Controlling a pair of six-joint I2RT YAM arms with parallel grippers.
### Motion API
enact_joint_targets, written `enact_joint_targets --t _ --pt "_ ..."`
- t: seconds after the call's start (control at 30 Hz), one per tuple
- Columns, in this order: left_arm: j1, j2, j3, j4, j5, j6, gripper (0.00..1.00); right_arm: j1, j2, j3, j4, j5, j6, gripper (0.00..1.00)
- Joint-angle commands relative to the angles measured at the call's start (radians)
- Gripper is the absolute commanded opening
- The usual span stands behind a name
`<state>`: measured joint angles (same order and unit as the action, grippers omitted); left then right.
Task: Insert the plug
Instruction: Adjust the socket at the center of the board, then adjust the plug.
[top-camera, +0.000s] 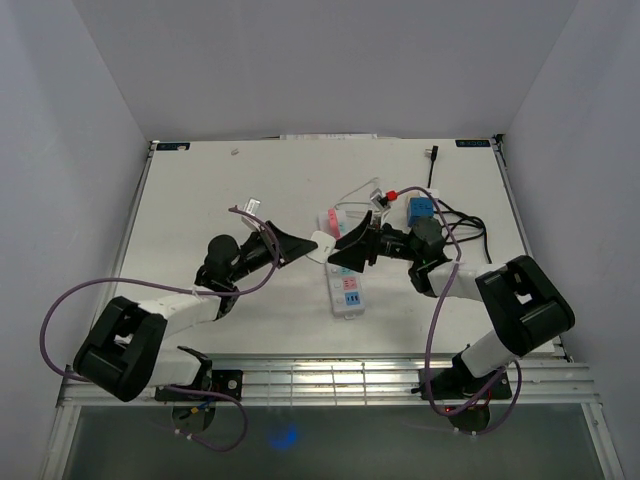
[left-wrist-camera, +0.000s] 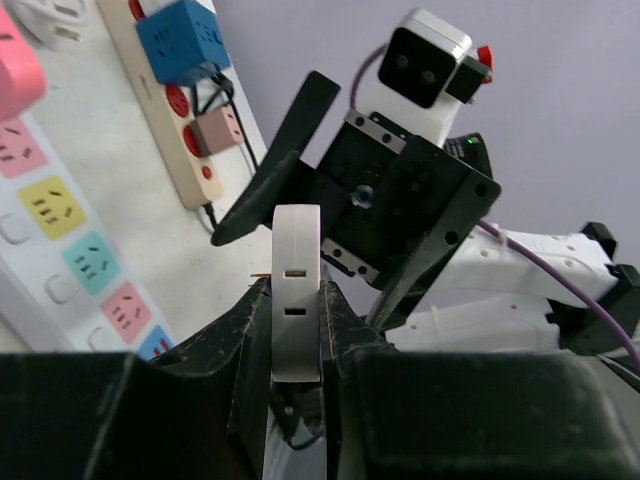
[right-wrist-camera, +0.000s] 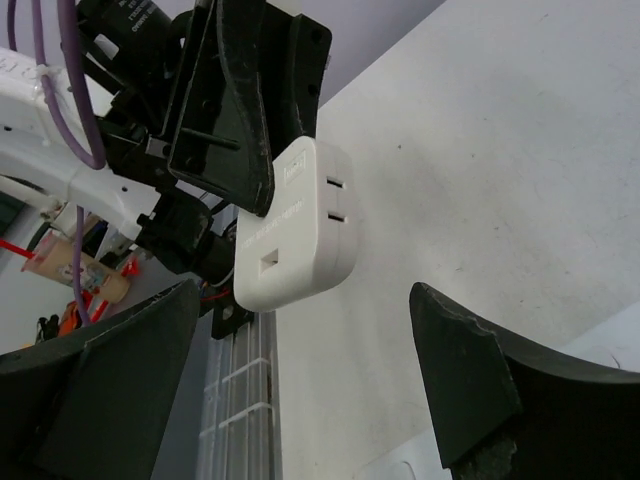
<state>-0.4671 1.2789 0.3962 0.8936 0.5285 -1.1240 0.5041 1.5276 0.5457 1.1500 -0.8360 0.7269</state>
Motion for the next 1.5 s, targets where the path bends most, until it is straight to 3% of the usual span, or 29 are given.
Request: enact_joint_targets --t 0.0,0.13,0.37,0.53,0.73,0.87,1.0,1.13,1.2,1.3,1.47 --pt "-0.001 0.030 -0.013 0.194 0.140 -0.155 0.00 -0.004 0.008 0.003 0.248 -0.081 0.080 0.90" --pt "-0.001 0.020 -0.014 0.185 0.137 -0.157 0.00 -0.004 -0.044 0.005 0.120 -0.048 -0.021 0.90" --pt "-0.004 0.063 -0.013 0.243 0.157 -0.207 0.00 -0.001 0.003 0.005 0.299 -0.118 0.097 1.00" --pt "-0.004 0.152 -0.005 0.353 0.180 -0.263 0.00 0.002 0.069 0.013 0.479 -0.158 0.230 0.84" --pt "-0.004 0.198 0.001 0.418 0.197 -0.296 0.00 0.008 0.114 0.025 0.597 -0.189 0.321 0.74" --pt "-0.004 0.180 0.001 0.355 0.180 -0.257 0.00 0.010 0.129 0.025 0.680 -0.201 0.371 0.73" --pt "-0.005 0.217 -0.014 0.407 0.182 -0.289 0.00 0.010 0.131 0.022 0.735 -0.204 0.395 0.73" --pt "-0.019 0.249 -0.022 0.455 0.185 -0.310 0.00 0.010 0.117 0.014 0.697 -0.193 0.341 0.83" --pt "-0.028 0.249 -0.022 0.430 0.176 -0.298 0.00 0.010 0.108 0.014 0.697 -0.190 0.332 0.83" --pt "-0.050 0.247 -0.019 0.394 0.154 -0.269 0.00 0.011 0.091 0.013 0.697 -0.186 0.318 0.81" --pt "-0.068 0.272 -0.017 0.400 0.137 -0.263 0.00 0.011 0.039 -0.004 0.654 -0.178 0.275 0.70"
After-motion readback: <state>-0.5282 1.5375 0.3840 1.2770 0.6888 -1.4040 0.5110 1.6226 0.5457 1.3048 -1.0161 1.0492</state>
